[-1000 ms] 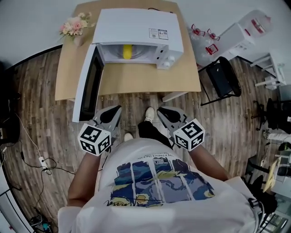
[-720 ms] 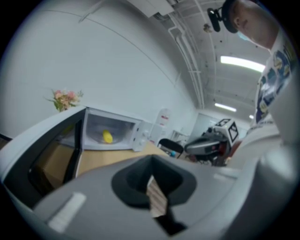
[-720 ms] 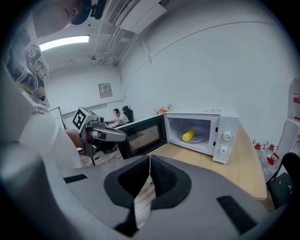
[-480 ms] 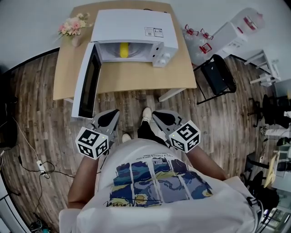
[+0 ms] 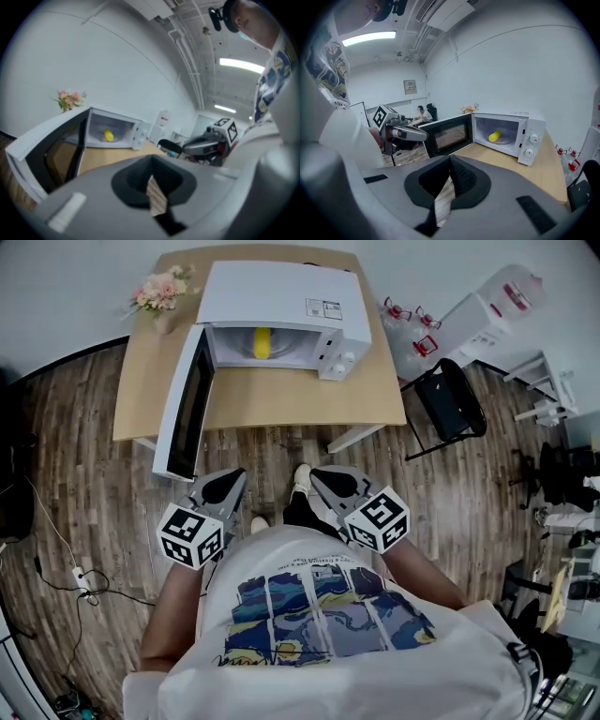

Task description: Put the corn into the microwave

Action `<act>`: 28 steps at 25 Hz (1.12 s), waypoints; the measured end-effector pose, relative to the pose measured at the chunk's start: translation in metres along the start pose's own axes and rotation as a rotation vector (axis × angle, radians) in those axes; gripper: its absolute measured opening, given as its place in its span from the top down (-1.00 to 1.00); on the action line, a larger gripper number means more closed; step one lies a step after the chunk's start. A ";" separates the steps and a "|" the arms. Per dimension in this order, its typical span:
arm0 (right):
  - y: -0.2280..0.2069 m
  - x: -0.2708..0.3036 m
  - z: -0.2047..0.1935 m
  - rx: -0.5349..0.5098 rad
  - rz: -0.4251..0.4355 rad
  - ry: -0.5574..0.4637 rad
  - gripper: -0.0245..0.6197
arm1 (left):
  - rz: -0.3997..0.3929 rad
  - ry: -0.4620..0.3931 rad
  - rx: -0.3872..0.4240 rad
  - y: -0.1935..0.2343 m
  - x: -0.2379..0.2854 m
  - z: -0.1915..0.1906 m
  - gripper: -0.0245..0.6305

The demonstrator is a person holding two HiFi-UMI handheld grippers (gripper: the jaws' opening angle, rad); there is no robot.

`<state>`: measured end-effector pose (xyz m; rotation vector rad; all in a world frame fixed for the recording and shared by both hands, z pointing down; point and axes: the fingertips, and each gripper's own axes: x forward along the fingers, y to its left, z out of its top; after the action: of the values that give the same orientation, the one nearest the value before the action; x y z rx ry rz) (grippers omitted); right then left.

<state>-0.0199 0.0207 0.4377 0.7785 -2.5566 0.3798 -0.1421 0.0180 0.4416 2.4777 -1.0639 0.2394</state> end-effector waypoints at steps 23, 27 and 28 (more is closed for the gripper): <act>0.001 -0.006 -0.004 -0.037 -0.011 0.001 0.90 | -0.011 0.010 0.018 -0.005 0.009 -0.002 0.90; 0.001 -0.007 -0.005 -0.037 -0.010 0.004 0.90 | -0.010 0.015 0.019 -0.005 0.010 -0.003 0.90; 0.001 -0.007 -0.006 -0.037 -0.009 0.005 0.90 | -0.010 0.016 0.018 -0.005 0.010 -0.004 0.90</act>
<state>-0.0133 0.0268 0.4394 0.7745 -2.5470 0.3299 -0.1314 0.0166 0.4464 2.4928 -1.0466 0.2663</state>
